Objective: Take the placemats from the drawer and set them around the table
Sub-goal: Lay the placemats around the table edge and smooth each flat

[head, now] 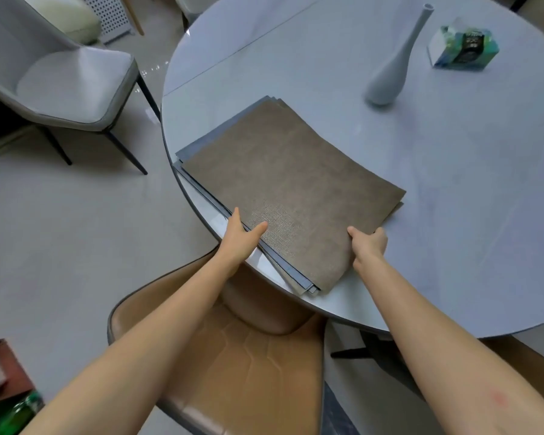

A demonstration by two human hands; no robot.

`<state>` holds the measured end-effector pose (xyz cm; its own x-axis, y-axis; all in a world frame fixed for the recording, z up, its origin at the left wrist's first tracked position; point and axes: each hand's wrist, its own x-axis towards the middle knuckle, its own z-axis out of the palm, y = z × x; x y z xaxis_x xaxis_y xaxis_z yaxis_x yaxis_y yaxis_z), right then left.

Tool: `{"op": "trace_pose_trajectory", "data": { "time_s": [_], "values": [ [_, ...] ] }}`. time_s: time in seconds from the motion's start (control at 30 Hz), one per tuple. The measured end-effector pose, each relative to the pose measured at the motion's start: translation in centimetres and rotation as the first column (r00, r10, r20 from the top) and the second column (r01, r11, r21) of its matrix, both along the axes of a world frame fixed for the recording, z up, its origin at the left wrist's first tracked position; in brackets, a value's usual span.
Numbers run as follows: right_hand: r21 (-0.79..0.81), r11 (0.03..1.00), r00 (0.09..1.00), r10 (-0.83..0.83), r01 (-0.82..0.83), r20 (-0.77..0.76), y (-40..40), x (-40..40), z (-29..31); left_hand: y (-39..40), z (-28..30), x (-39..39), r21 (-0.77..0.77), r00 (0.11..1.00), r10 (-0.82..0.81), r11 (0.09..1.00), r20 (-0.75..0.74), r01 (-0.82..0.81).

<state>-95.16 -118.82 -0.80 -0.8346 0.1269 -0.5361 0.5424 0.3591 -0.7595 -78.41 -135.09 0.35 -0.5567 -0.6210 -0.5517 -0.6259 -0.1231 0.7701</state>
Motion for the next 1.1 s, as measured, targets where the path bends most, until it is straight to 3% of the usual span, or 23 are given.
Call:
{"op": "trace_pose_trajectory", "data": {
  "time_s": [0.13, 0.27, 0.5, 0.57, 0.63, 0.67, 0.73, 0.8, 0.9, 0.97, 1.1],
  "values": [
    [0.186, 0.947, 0.959, 0.233, -0.262, 0.162, 2.4, -1.3, 1.2, 1.7, 0.6, -0.3, 0.017, 1.000, -0.029, 0.999, 0.012, 0.028],
    [0.195, 0.864, 0.879, 0.424, -0.465, 0.217, 3.9, 0.0, 2.5, 2.9, 1.1, -0.3, -0.022, 0.993, -0.097, 0.995, 0.064, 0.099],
    [0.001, 0.922, 0.916, 0.386, -0.388, 0.105, 1.9, 1.2, 4.1, 2.8, 1.2, 0.3, -0.005, 0.986, -0.144, 0.989, 0.086, 0.145],
    [0.000, 0.937, 0.937, 0.350, -0.350, 0.024, 1.5, 1.1, 5.2, 2.5, 1.2, 0.5, 0.016, 0.999, -0.050, 0.999, 0.010, 0.049],
    [-0.007, 0.956, 0.953, 0.290, -0.292, -0.091, 1.7, 0.2, 7.2, 1.6, 1.6, -0.2, 0.138, 0.980, 0.169, 0.978, -0.108, -0.153],
    [0.009, 0.962, 0.951, 0.272, -0.274, -0.147, 2.2, -0.3, 8.5, 1.0, 1.9, -0.9, 0.252, 0.938, 0.319, 0.926, -0.132, -0.280],
    [0.024, 0.970, 0.941, 0.242, -0.243, -0.236, 3.7, -0.8, 10.5, 0.5, 2.6, -2.8, 0.520, 0.827, 0.557, 0.728, -0.069, -0.447],
    [-0.017, 0.973, 0.932, 0.215, -0.230, -0.291, 6.1, -0.8, 12.3, 1.3, 3.8, -4.1, 0.697, 0.785, 0.620, 0.560, 0.007, -0.448],
    [-0.036, 0.973, 0.915, 0.200, -0.227, -0.351, 10.3, -1.0, 14.2, 3.8, 5.0, -5.0, 0.811, 0.787, 0.616, 0.470, -0.019, -0.348],
    [-0.016, 0.966, 0.907, 0.238, -0.259, -0.349, 13.6, -1.1, 15.1, 5.4, 5.9, -5.8, 0.808, 0.810, 0.581, 0.513, -0.080, -0.288],
    [-0.070, 0.961, 0.943, 0.248, -0.269, -0.221, 21.4, -1.8, 16.1, 9.4, 8.2, -8.0, 0.668, 0.925, 0.330, 0.733, -0.187, -0.127]
  ]
}}
